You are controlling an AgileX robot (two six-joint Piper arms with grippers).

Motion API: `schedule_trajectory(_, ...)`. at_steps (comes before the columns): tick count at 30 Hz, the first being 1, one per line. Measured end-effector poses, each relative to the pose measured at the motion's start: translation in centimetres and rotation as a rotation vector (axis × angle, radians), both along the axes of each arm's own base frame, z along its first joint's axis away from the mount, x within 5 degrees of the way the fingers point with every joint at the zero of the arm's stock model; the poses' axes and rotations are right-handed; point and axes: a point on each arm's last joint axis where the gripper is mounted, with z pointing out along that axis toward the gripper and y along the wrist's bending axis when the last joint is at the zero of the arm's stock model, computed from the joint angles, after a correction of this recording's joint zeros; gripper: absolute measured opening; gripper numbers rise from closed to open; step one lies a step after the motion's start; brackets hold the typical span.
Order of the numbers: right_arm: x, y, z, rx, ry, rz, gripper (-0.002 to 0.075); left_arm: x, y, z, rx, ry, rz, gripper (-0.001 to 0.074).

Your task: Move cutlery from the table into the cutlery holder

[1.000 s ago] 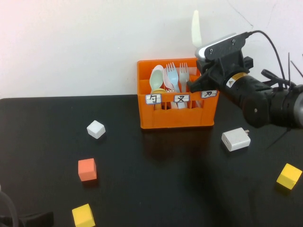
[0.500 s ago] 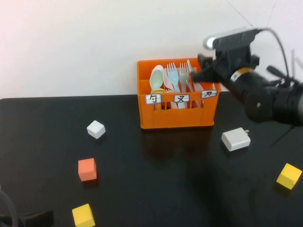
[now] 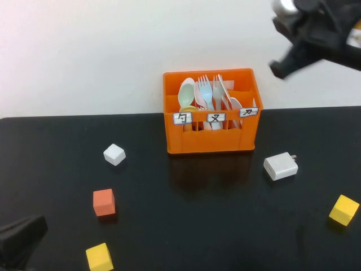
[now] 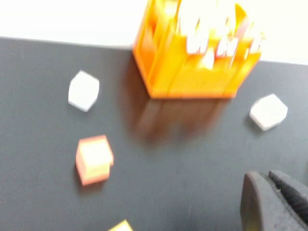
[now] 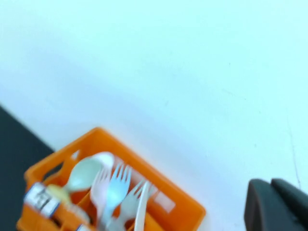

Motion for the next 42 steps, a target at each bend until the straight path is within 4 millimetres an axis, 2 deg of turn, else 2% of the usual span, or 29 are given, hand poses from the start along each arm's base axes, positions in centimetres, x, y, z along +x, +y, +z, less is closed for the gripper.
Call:
schedule_trajectory(2,-2.4,-0.5,0.6,-0.021,-0.024,0.022,0.0001,-0.2,0.2,0.0,-0.016,-0.052,0.005,-0.0001)
schedule_trajectory(5,-5.5,-1.4,0.0,-0.031,-0.02,0.045,-0.0001,-0.6,0.4,-0.5,-0.029,-0.104,0.007,-0.0001)
schedule_trajectory(12,-11.7,-4.2,-5.1,-0.056,0.078,0.058,-0.0002,-1.1,0.9,-1.2,0.051,-0.152,0.013,-0.0001)
schedule_trajectory(17,-16.1,-6.4,-8.8,-0.065,0.12,0.07,-0.0002,-1.2,1.3,-1.7,0.137,-0.118,0.023,-0.0001)
schedule_trajectory(23,-20.5,-8.8,-10.5,-0.031,0.124,0.063,-0.0002,-1.2,1.4,-2.0,0.161,-0.099,0.027,-0.0001)
schedule_trajectory(27,-22.8,-10.3,-10.8,-0.031,0.138,0.048,-0.0002,-1.2,1.4,-2.0,0.157,-0.096,0.029,-0.0001)
schedule_trajectory(33,-25.1,-11.8,-10.6,-0.023,0.12,0.036,-0.0002,-1.2,1.4,-2.2,0.149,-0.084,0.033,-0.0001)
schedule_trajectory(38,-26.0,-12.3,-11.1,-0.038,0.17,0.028,-0.0002,-1.2,1.4,-2.3,0.145,-0.089,0.032,-0.0001)
schedule_trajectory(42,-26.6,-12.0,-11.7,0.026,0.298,0.051,-0.0002,-1.2,1.4,-2.3,0.145,-0.089,0.032,-0.0001)
